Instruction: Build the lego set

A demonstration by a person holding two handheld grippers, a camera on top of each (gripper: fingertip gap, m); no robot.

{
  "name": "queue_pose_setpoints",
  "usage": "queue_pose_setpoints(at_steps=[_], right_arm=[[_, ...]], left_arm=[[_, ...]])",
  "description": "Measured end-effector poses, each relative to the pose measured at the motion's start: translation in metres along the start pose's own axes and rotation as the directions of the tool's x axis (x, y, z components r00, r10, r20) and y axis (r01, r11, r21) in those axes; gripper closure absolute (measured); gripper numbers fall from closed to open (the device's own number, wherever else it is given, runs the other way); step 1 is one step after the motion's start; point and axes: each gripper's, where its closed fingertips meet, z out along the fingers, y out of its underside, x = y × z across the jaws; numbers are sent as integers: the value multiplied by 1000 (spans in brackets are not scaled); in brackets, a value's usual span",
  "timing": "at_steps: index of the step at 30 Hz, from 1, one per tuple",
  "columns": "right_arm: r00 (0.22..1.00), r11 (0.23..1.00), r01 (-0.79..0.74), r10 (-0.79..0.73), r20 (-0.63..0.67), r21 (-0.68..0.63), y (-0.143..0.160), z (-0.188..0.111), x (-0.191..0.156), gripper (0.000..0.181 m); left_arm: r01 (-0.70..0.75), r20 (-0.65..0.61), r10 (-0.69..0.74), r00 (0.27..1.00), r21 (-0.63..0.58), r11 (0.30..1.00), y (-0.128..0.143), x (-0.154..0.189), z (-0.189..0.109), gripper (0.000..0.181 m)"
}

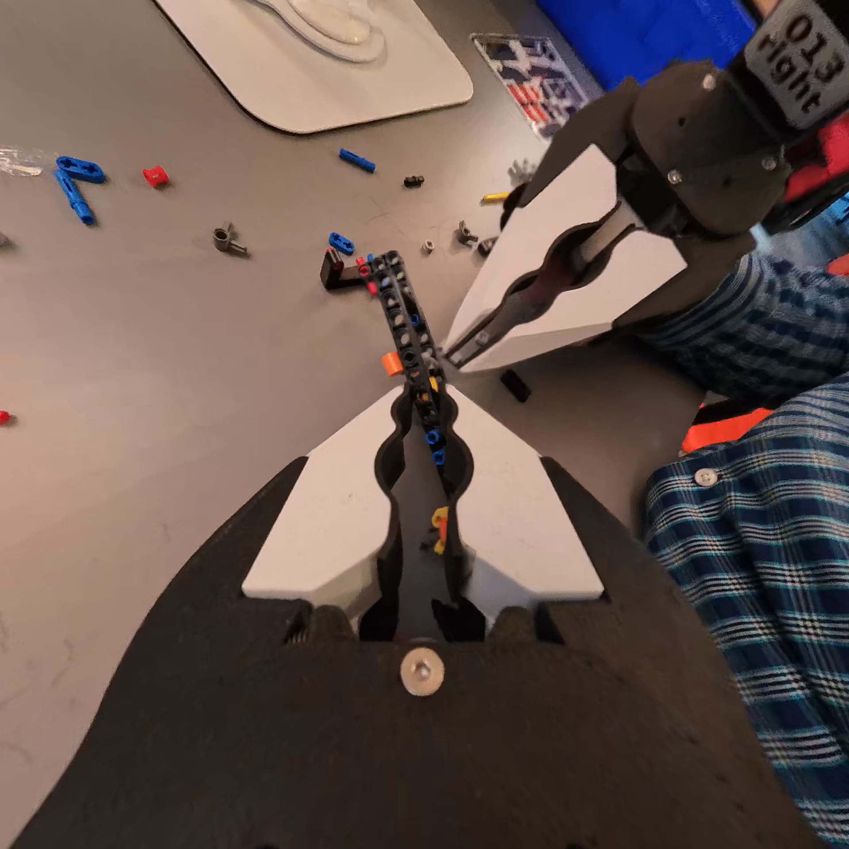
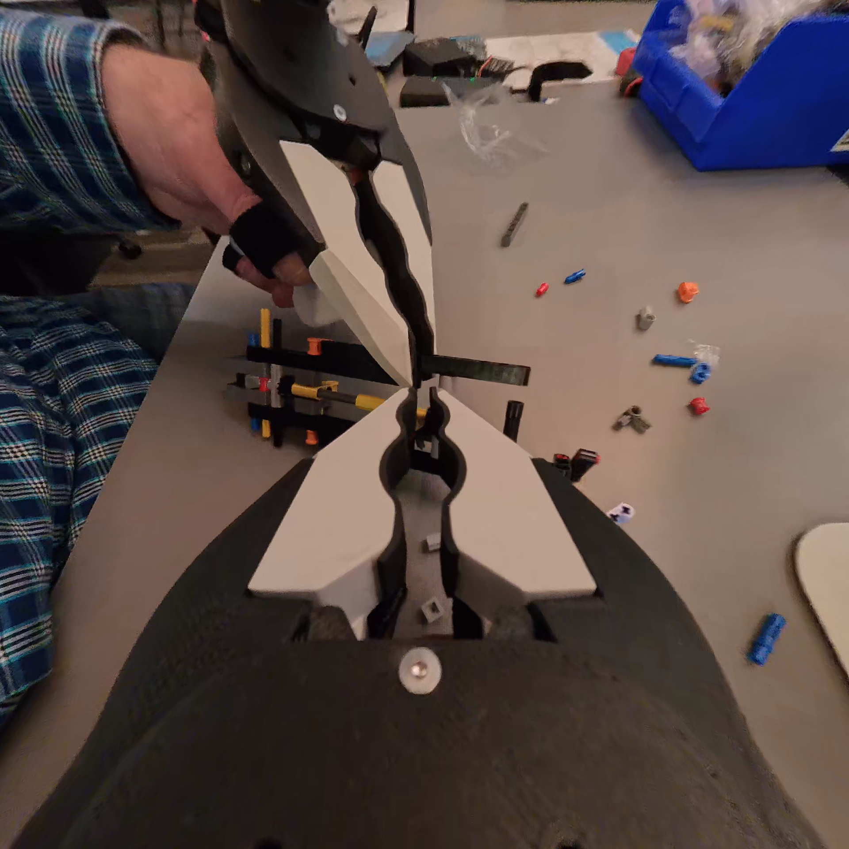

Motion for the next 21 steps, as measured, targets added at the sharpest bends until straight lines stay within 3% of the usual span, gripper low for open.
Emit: queue_pose_setpoints(at_steps=[1,8,21], right_arm=[[1000,1000,3,-3,-24,11,-2,-4,3,176],[977,991,123,-132,-166,-59,1,4,13,173],[957,989,123,-140,-252,-80,4,7,20,177]], left_arm=[[17,-13,-17,1000,17,1000,-2,0,-1,173],[44,-25,-43,999,39,998,-5,2,2,174],[-45,40,42,998,57,997,-10,-1,6,173]])
